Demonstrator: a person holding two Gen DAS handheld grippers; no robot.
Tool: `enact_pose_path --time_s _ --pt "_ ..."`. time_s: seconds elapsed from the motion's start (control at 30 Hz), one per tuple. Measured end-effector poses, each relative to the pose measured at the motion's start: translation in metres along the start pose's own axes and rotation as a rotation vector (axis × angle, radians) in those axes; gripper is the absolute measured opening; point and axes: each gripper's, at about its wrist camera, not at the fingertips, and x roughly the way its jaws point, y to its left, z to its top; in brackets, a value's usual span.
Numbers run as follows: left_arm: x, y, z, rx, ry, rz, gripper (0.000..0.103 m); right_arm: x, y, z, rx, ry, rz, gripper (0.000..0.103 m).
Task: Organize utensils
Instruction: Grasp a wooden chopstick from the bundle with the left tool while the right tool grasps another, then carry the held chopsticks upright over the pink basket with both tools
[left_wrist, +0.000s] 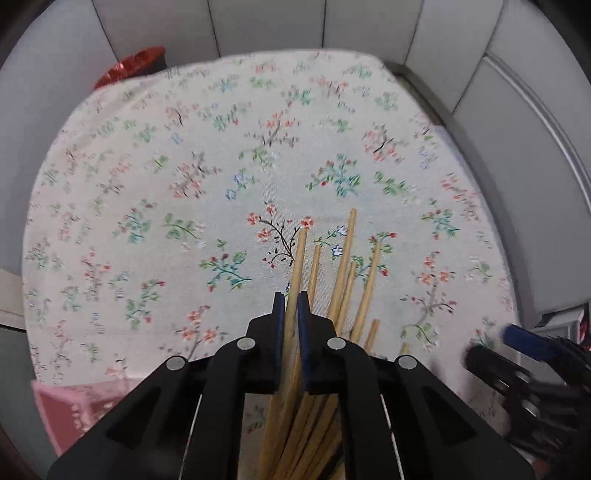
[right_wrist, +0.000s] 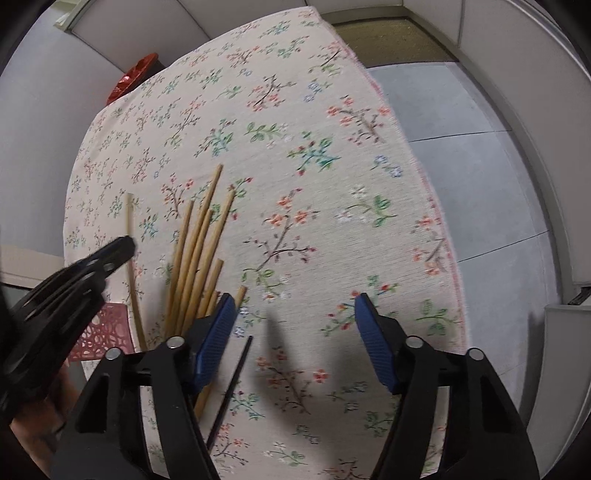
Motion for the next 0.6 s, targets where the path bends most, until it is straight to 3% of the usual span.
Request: enact_pose_path --time_s 0.27,0.47,0.6 --pt "-0.092 0.016 -0.046 0.024 -0.165 -0.02 0.006 0.031 0.024 -0.003 0.0 0.05 0.011 0.031" --pt "-0.135 0.034 -0.081 -0.002 -0.23 -0.036 0.006 0.038 0.036 -0.005 0.004 0.045 0.0 0.026" --pt "-0.152 0.036 -0.093 -0.008 -0.258 -0.048 0.006 0.041 0.048 -0.008 -0.029 0.035 -0.06 0.026"
